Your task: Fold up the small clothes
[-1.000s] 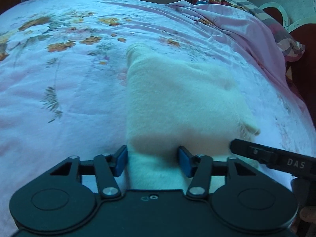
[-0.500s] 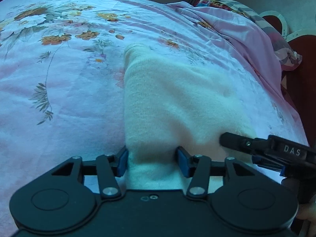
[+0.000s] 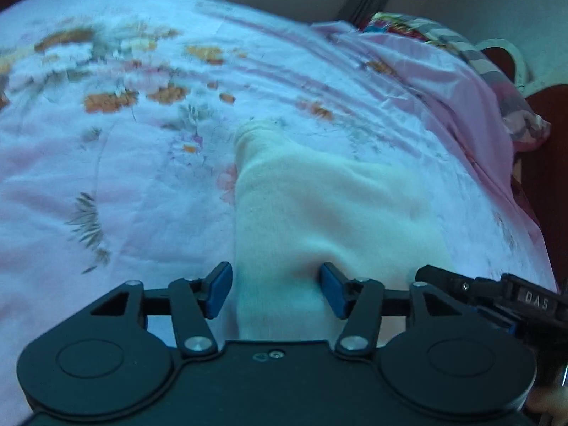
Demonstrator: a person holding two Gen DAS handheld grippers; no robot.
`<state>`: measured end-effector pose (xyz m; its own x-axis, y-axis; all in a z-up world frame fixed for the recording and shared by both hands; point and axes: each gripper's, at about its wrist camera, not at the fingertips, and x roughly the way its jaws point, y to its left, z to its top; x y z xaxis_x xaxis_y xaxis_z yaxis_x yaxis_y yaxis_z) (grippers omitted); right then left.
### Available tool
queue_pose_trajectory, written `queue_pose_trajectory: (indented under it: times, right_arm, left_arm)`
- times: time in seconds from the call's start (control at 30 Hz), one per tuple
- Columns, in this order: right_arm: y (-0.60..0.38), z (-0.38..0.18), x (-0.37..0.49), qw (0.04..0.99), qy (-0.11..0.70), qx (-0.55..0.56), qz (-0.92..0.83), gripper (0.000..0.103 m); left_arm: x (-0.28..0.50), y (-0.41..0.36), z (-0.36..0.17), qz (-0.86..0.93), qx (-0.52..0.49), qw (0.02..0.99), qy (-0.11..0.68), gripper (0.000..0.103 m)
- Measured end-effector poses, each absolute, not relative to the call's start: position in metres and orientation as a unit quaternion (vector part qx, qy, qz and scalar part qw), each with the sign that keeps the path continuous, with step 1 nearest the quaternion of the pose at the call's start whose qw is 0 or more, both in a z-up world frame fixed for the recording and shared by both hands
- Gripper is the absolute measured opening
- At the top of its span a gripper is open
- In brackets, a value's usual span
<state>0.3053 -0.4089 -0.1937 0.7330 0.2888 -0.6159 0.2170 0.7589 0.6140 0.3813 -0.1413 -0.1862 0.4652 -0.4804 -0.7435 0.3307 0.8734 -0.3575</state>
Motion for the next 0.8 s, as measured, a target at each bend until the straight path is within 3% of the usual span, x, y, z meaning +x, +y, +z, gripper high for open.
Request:
queue_pose_trajectory:
  times: [0.07,0.17,0.3,0.43,0.53,0.57,0.6,0.67,0.73,0.77,0.8]
  right_arm:
    - [-0.407,-0.2,0.316,0.861,0.376,0.343,0.015,0.055]
    - [-0.402,-0.201,0.32,0.866,0.376,0.331,0.013,0.043]
    - [-0.384,-0.187,0.31,0.895,0.362,0.261,0.004,0.035]
    - [-0.358,-0.178,0.299,0.926,0.345,0.154,-0.014,0.035]
    - [-0.362,-0.186,0.299,0.918,0.354,0.179,-0.012,0.038]
    - [-0.368,-0.188,0.3,0.91,0.364,0.201,-0.003,0.048]
    - [-0.373,-0.189,0.3,0.902,0.369,0.223,0.004,0.055]
    - [-0.382,-0.194,0.301,0.89,0.377,0.256,0.017,0.056]
    - [-0.387,-0.2,0.303,0.883,0.377,0.279,0.019,0.055]
    - [-0.388,-0.202,0.304,0.881,0.376,0.289,0.016,0.055]
    - [-0.387,-0.201,0.305,0.879,0.374,0.295,0.013,0.046]
  left_arm:
    - [0.391,-0.144,-0.196,-0.233,-0.102,0.841,0.477,0.053]
    - [0.388,-0.148,-0.196,-0.232,-0.103,0.843,0.474,0.041]
    - [0.367,-0.155,-0.183,-0.238,-0.055,0.866,0.436,0.031]
    - [0.353,-0.161,-0.178,-0.242,-0.003,0.881,0.406,0.033]
    - [0.351,-0.157,-0.18,-0.236,0.005,0.881,0.409,0.053]
    - [0.351,-0.152,-0.181,-0.231,0.002,0.879,0.417,0.078]
    - [0.351,-0.146,-0.185,-0.222,-0.004,0.875,0.431,0.092]
    - [0.353,-0.134,-0.196,-0.232,-0.03,0.859,0.456,0.089]
    - [0.353,-0.134,-0.198,-0.244,-0.037,0.858,0.45,0.069]
    - [0.353,-0.137,-0.197,-0.257,-0.048,0.852,0.453,0.044]
    - [0.353,-0.14,-0.196,-0.261,-0.063,0.845,0.462,0.038]
